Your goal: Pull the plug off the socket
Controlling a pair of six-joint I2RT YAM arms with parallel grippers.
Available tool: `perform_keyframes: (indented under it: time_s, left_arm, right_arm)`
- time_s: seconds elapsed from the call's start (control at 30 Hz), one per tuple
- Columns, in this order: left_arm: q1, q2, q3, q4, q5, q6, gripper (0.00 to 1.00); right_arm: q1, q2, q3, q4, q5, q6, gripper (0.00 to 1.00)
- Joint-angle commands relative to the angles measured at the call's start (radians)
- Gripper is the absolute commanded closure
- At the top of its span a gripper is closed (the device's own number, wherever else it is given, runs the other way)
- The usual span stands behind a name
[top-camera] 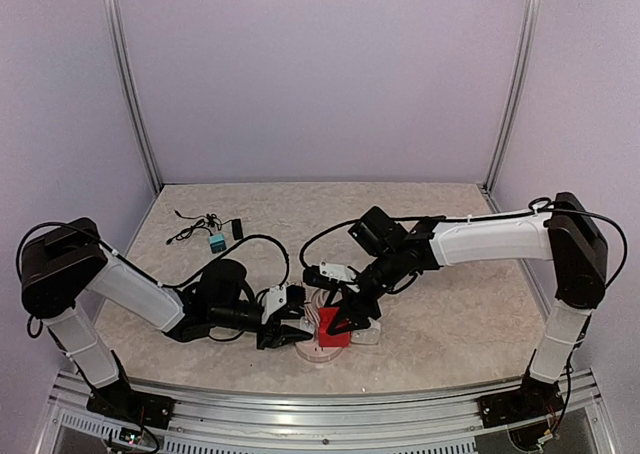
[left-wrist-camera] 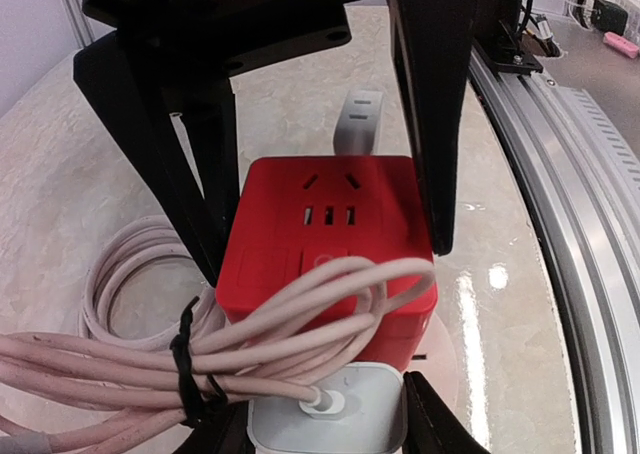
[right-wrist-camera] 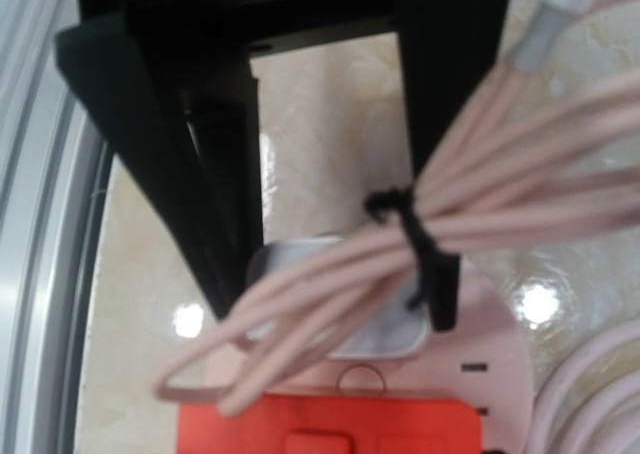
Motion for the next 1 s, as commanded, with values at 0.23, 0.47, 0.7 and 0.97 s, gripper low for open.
perform_keyframes:
  time_s: [0.23,0.47,0.7,0.97]
  left_arm:
    - [0.008,-0.093,-0.032,0.093,0.064,-0.037,0.76]
    - [-0.031,-0.078,0.002,0.085,0.041,-0.016,0.79]
    - [-0.018,-0.104,-0.029,0.106,0.023,-0.019,0.82]
    - [-0.062,-0.097,0.037,0.039,0.019,0.002,0.83]
  right_arm:
    - [0.028,0.082,-0.009,-0.125,0.065,-0.005,0.86]
    - [0.030,0.087,-0.013,-0.124,0.082,0.001,0.88]
    - [0.031,0.092,-0.012,-0.127,0.087,0.004,0.89]
    - [0.032,0.101,-0.007,-0.132,0.096,0.006,0.90]
